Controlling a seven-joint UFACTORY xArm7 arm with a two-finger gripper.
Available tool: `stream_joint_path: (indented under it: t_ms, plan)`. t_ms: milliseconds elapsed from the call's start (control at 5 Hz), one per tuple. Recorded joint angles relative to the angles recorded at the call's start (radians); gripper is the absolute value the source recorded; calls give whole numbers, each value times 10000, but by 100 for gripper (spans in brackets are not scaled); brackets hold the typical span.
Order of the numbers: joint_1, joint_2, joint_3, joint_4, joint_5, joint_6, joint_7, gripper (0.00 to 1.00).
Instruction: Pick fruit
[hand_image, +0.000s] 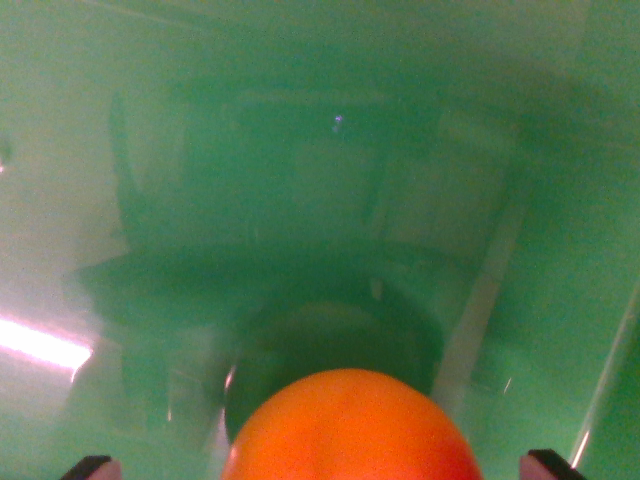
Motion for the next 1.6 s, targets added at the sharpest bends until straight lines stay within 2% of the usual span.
stream_joint_path:
  t_ms: [200,400,600,1600]
  plan:
    - [-14,22,-23,-114,-35,-120,-37,0]
    - [-14,22,-23,-114,-35,-120,-37,0]
    - [-22,35,-36,-181,-56,-190,-58,100]
    - [-22,31,-36,-174,-55,-179,-61,100]
